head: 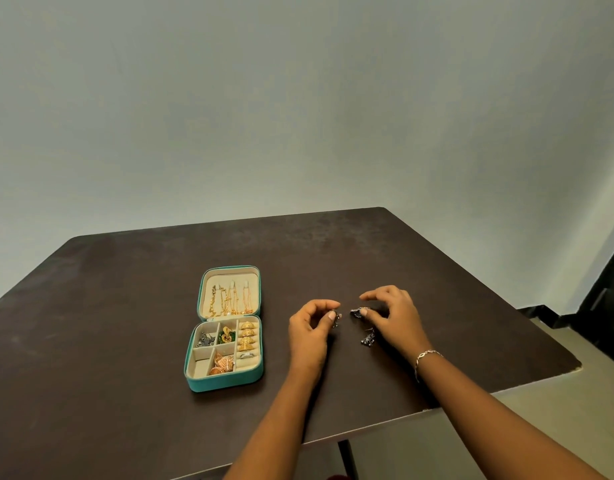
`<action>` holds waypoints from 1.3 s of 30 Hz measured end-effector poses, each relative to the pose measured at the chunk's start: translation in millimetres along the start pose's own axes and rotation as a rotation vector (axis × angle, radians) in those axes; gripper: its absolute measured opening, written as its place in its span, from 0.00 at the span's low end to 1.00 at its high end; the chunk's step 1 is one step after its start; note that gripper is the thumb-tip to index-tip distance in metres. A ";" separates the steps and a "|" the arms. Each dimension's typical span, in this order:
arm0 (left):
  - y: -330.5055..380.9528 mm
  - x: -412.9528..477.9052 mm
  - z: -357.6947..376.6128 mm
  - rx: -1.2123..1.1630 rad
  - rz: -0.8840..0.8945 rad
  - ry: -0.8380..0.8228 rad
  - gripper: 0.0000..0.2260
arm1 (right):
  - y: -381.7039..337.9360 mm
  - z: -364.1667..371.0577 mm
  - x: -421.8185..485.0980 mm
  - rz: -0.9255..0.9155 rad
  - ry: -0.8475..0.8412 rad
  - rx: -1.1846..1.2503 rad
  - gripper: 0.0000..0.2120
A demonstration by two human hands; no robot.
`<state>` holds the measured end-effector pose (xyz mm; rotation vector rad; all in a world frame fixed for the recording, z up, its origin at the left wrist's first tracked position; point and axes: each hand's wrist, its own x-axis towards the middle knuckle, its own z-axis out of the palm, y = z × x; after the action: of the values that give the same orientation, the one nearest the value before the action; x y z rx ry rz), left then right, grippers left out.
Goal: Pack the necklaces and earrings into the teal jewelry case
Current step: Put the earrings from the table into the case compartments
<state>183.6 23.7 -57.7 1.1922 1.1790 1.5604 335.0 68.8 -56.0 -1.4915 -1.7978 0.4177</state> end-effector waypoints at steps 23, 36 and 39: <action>-12.1 4.8 1.4 0.082 0.035 0.009 0.12 | -5.0 -4.5 -6.5 -0.057 0.113 0.455 0.11; -14.9 7.7 0.1 0.046 0.029 0.024 0.14 | -18.8 -4.2 -8.1 -0.089 0.036 0.556 0.14; -14.2 7.2 -0.4 0.041 0.030 0.025 0.14 | -26.1 -4.6 -9.1 -0.136 0.046 0.494 0.11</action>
<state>182.6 33.6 -70.1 1.2254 1.2191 1.5843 320.4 52.4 -38.6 -1.0217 -1.5986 0.6939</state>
